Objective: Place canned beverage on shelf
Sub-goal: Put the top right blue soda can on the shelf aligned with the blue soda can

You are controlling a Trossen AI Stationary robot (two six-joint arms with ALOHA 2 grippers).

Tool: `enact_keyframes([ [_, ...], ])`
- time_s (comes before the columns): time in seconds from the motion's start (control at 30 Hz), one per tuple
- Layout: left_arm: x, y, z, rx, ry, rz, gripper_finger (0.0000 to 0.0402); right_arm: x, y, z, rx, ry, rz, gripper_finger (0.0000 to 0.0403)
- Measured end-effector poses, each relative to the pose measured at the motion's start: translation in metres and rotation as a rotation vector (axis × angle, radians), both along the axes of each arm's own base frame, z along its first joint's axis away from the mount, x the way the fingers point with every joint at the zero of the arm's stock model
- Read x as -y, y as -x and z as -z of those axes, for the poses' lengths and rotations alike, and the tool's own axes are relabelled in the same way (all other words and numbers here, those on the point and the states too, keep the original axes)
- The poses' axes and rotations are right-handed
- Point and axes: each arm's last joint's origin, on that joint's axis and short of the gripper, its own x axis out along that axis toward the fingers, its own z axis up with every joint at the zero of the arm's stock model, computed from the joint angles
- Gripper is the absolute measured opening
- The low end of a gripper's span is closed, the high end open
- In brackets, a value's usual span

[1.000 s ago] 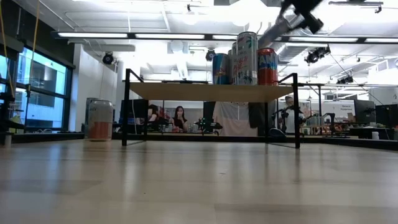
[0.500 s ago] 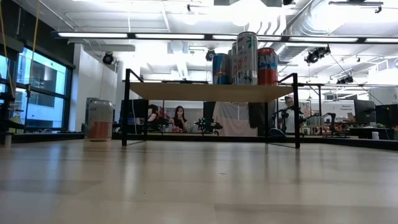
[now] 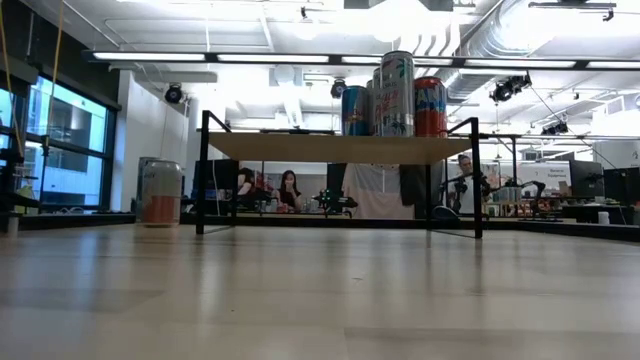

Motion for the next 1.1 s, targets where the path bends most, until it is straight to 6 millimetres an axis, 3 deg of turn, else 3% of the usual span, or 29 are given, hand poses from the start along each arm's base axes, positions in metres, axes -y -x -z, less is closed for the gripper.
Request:
enact_keyframes([
  [0.2,0.005,0.011,-0.017,-0.025,0.085,0.208,0.0321,-0.024,-0.028,-0.017,-0.234,0.183,-0.065,0.0225],
  [0.47,0.015,0.022,-0.021,-0.162,0.173,0.212,0.0321,-0.039,-0.068,-0.019,-0.715,0.299,-0.221,0.0225],
  [0.63,0.023,0.014,0.004,-0.406,0.201,0.213,0.0321,-0.054,-0.096,-0.003,-0.905,0.29,-0.303,0.0225],
  [0.87,0.031,-0.005,0.051,-0.807,0.214,0.213,0.0321,-0.085,-0.147,0.032,-1.021,0.218,-0.416,0.0225],
  [1.1,0.04,-0.025,0.091,-0.851,0.215,0.401,0.0321,-0.098,-0.179,0.063,-1.085,0.126,-0.413,0.0225],
])
